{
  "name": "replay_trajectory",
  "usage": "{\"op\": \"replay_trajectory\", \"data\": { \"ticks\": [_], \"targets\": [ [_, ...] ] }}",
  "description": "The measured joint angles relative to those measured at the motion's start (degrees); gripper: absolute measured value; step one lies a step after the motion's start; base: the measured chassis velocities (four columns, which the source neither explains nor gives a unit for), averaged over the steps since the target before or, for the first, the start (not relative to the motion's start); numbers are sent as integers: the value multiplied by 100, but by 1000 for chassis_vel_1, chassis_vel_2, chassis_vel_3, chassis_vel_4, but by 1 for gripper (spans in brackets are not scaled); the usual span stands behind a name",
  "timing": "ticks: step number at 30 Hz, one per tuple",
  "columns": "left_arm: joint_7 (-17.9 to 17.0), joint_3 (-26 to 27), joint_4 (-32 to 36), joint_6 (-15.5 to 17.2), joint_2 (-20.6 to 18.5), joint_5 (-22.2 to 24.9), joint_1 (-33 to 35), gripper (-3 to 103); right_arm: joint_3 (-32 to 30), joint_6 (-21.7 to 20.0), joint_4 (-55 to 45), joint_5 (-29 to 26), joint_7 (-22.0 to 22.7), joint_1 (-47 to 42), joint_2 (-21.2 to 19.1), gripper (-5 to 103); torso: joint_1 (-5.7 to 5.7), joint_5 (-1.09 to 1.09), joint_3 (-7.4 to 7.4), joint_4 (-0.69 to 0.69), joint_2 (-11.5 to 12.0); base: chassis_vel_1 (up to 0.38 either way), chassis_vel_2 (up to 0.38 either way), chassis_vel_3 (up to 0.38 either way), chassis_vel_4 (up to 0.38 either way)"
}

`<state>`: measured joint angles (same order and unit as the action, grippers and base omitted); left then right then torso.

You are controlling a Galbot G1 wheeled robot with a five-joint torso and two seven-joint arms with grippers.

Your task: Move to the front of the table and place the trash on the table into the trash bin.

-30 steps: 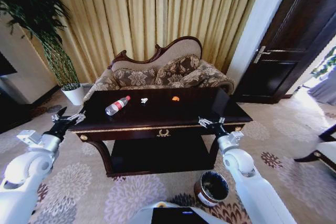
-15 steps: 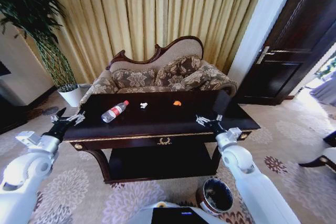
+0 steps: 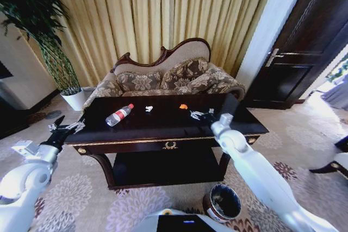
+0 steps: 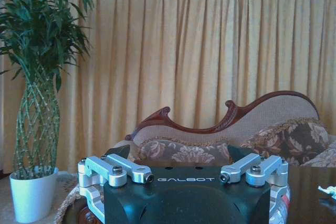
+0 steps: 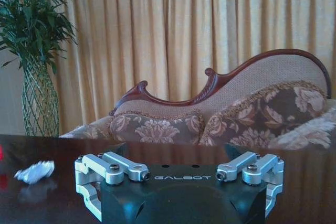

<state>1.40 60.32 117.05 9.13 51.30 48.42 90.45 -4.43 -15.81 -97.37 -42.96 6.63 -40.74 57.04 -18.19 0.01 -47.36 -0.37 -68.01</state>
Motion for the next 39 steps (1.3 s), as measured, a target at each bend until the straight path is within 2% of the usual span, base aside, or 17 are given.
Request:
{"op": "replay_trajectory", "data": {
  "ticks": [3, 11, 14, 22, 23, 25, 26, 29, 30, 31, 34, 37, 38, 39],
  "targets": [
    [-4, 16, 29, 0, 20, -6, 44, 100, 351, -51, 507, 27, 8, 552, 245, 100, 0, -1, 0, -1, 0, 0, 0, 0, 0],
    [-38, -3, 55, 1, 7, -8, 21, 100, 962, -75, 1530, 331, -15, 1190, 571, 100, 0, 0, 0, -3, 0, 0, 0, 0, 0],
    [-44, -49, 55, 0, 11, -35, 9, 100, 1095, -182, 1814, 547, -37, 1330, 649, 100, 0, 0, 0, -3, 0, 0, 0, 0, 0],
    [-45, -82, 61, 0, 11, -64, 3, 100, 1130, -351, 2094, 673, 44, 1451, 732, 100, 0, 0, 0, -3, 0, 0, 0, 0, 0],
    [-45, -75, 62, 0, 5, -63, 4, 100, 1127, -361, 2096, 679, 68, 1441, 727, 103, 0, 0, 0, -3, 0, 0, 0, 0, 0],
    [-45, -57, 66, 0, -4, -55, 14, 100, 1108, -383, 2068, 679, 120, 1362, 682, 96, 0, 1, 0, -2, 0, 0, 0, 0, 0],
    [-45, -57, 66, 0, -4, -55, 14, 100, 1108, -383, 2068, 679, 120, 1362, 682, 96, 0, 1, 0, -2, 0, 0, 0, 0, 0],
    [-71, -61, 88, 0, 8, -43, 18, 100, 1075, -412, 1953, 606, 186, 1260, 601, 79, 0, 0, 1, -3, 0, 0, 0, 0, 0],
    [-71, -61, 88, 0, 8, -43, 18, 100, 1075, -412, 1953, 606, 186, 1260, 601, 79, 0, 0, 1, -3, 0, 0, 0, 0, 0],
    [-91, -73, 96, 1, 13, -36, 16, 100, 1067, -424, 1924, 564, 224, 1241, 591, 74, 0, 1, 1, -3, 0, 0, 0, 0, 0],
    [-145, -110, 111, 13, 21, -20, -2, 100, 1037, -447, 1867, 465, 319, 1205, 573, 69, 0, 0, 1, -2, 0, 0, 0, 0, 0],
    [-170, -130, 114, 27, 13, -3, -36, 100, 1015, -467, 1813, 407, 346, 1190, 539, 52, 0, 0, 1, -2, 0, 0, 0, 0, 0],
    [-170, -130, 114, 27, 13, -3, -36, 100, 1015, -467, 1813, 407, 346, 1190, 539, 52, 0, 0, 1, -2, 0, 0, 0, 0, 0],
    [-180, -131, 115, 30, 6, 6, -48, 100, 1016, -486, 1788, 375, 349, 1191, 530, 47, 0, 0, 1, -2, 0, 0, 0, 0, 0]
  ]
}}
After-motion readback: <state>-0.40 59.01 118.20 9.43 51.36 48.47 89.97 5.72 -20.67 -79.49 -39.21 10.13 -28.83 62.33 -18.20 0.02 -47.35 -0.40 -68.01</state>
